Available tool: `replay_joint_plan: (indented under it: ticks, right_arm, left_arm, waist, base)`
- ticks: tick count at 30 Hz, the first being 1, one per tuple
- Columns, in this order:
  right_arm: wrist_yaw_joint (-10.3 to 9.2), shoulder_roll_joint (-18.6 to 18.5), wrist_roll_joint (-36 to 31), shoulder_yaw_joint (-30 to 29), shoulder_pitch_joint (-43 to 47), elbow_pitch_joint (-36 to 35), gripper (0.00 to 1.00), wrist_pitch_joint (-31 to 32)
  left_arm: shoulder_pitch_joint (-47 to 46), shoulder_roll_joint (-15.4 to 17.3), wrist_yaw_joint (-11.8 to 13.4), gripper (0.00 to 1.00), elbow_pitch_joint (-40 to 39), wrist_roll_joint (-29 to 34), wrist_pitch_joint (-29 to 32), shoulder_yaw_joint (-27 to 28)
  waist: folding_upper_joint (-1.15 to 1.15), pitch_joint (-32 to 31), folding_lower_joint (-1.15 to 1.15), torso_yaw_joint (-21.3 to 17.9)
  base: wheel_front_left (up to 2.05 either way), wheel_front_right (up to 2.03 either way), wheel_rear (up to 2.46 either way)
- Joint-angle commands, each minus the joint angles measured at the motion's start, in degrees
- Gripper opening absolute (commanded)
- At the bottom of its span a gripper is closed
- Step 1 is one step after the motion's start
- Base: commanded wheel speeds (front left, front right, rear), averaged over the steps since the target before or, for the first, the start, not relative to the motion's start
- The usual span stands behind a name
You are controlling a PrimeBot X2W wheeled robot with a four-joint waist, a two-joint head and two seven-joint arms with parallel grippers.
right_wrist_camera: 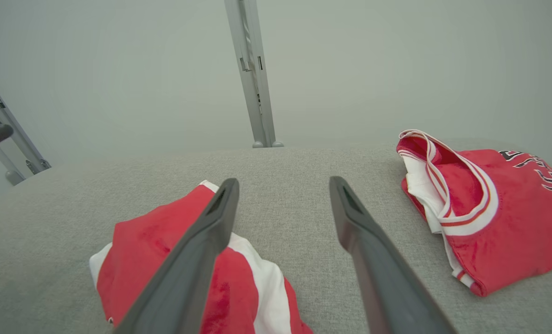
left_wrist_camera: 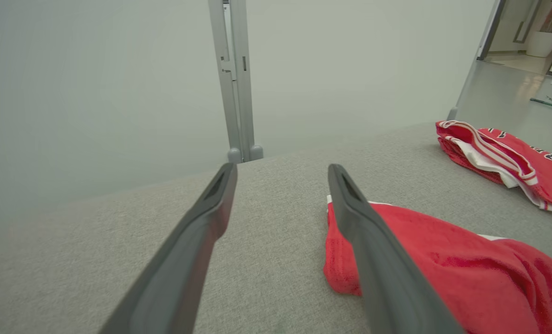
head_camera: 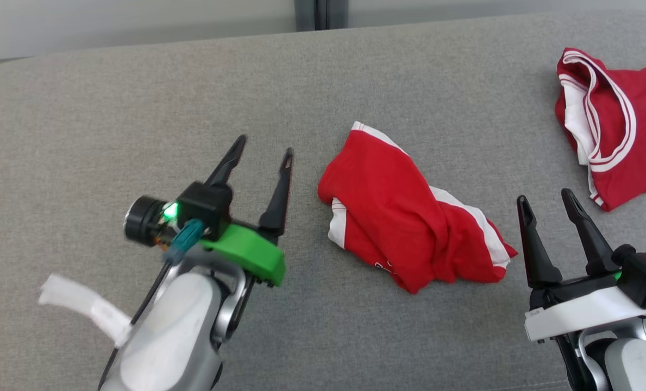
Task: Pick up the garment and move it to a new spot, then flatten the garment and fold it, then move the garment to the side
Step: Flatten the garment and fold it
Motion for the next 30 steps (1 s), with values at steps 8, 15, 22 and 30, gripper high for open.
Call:
replay_joint_plan:
  ticks: [8,15,22,30]
  right_arm:
    - [-0.07,0.08,0.94,1.52,-3.75,1.53,1.0,-1.23]
    - [-0.06,0.37,1.42,2.38,-5.33,3.75,1.0,-2.34]
    - [-0.07,0.39,1.52,1.4,-5.5,5.26,1.0,-3.06]
    - [-0.07,0.43,0.8,-0.71,-3.53,5.13,1.0,-2.2]
  left_arm:
    - [-15.31,-4.45,-6.41,1.0,17.36,-2.85,8.28,-5.58]
    - [-21.34,-5.29,-8.49,0.57,32.78,-5.93,13.31,-8.44]
    - [-21.91,-5.32,-9.33,0.0,38.3,-7.47,11.96,-11.64]
    - [-18.06,-2.45,-7.86,0.0,30.78,-4.95,3.25,-13.01]
  waist:
    - [0.0,8.73,0.0,-5.33]
    - [0.0,10.12,0.0,-7.15]
    - [0.0,9.05,0.0,-6.58]
    - [0.0,5.39,0.0,-3.33]
  base:
    - [0.0,0.0,0.0]
    - [0.0,0.0,0.0]
    - [0.0,0.0,0.0]
    - [0.0,0.0,0.0]
